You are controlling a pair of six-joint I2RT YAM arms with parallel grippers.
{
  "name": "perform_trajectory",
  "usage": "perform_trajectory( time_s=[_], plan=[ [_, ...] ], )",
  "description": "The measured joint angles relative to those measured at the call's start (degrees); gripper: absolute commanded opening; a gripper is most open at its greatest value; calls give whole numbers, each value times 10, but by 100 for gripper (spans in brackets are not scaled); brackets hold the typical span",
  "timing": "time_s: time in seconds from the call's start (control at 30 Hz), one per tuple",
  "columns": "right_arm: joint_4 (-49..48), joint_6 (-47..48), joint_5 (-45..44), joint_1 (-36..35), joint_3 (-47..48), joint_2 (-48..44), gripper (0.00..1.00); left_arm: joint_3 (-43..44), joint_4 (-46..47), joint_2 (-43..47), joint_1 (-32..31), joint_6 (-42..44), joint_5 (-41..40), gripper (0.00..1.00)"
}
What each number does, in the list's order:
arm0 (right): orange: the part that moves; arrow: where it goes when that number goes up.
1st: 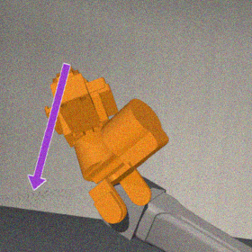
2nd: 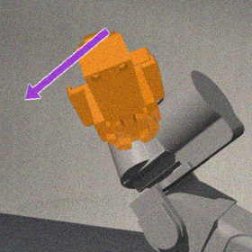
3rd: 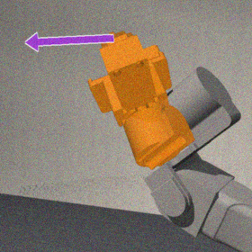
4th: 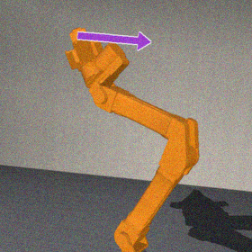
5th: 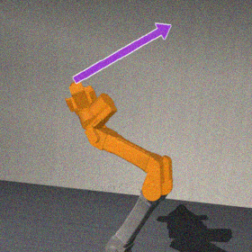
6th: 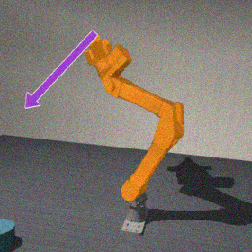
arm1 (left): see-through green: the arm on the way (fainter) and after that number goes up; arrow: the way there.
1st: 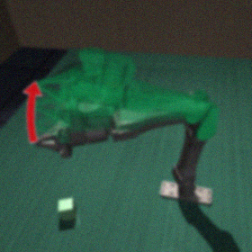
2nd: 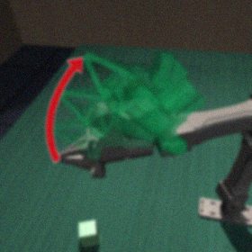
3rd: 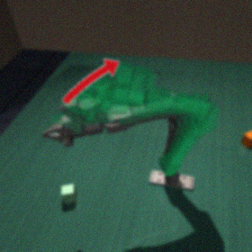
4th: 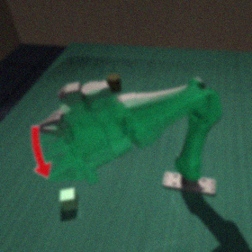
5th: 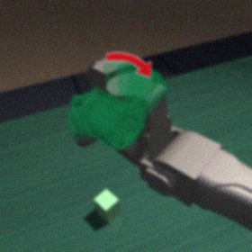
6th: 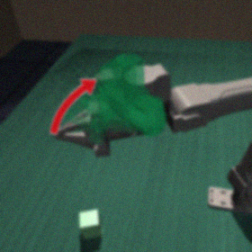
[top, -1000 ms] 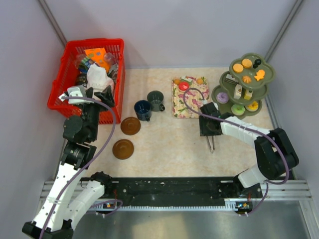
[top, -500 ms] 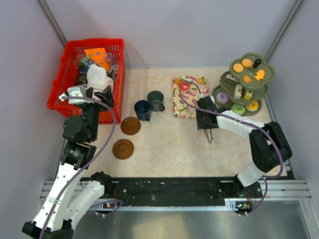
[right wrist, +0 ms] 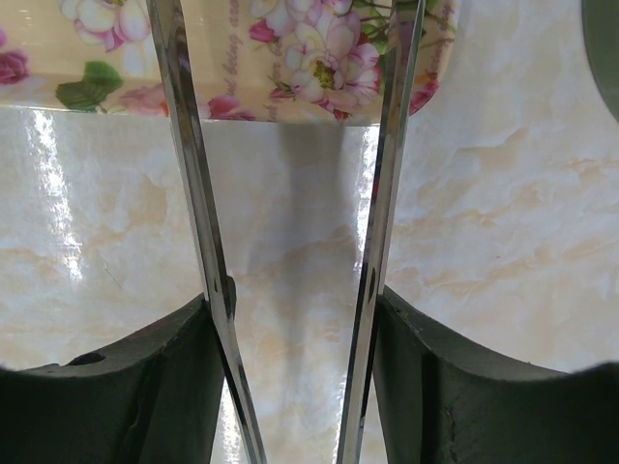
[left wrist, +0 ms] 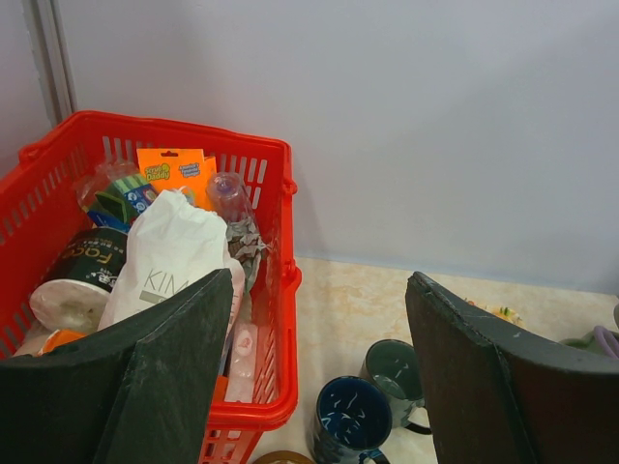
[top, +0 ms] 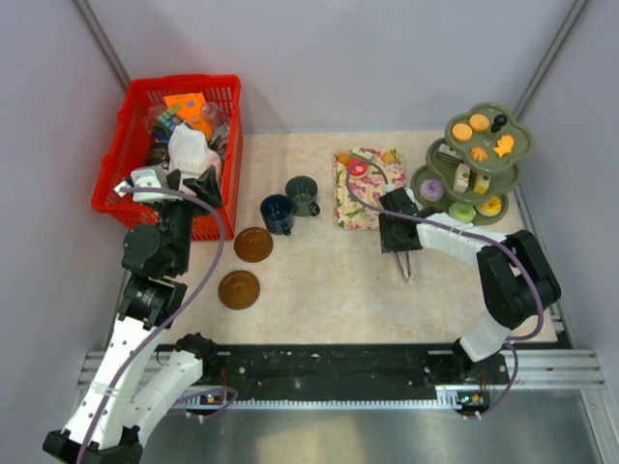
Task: Serve the afternoon tea
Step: Place the clamp on the tray.
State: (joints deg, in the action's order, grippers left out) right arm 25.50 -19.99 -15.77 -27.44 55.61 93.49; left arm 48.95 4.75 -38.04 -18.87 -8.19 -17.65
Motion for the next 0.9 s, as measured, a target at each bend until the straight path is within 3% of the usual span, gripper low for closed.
perform_trajectory(
  time_s=[0.9],
  plan=[
    [0, -8, 9, 0, -1, 12, 64, 0, 0, -1, 0, 0, 0, 77]
  ],
)
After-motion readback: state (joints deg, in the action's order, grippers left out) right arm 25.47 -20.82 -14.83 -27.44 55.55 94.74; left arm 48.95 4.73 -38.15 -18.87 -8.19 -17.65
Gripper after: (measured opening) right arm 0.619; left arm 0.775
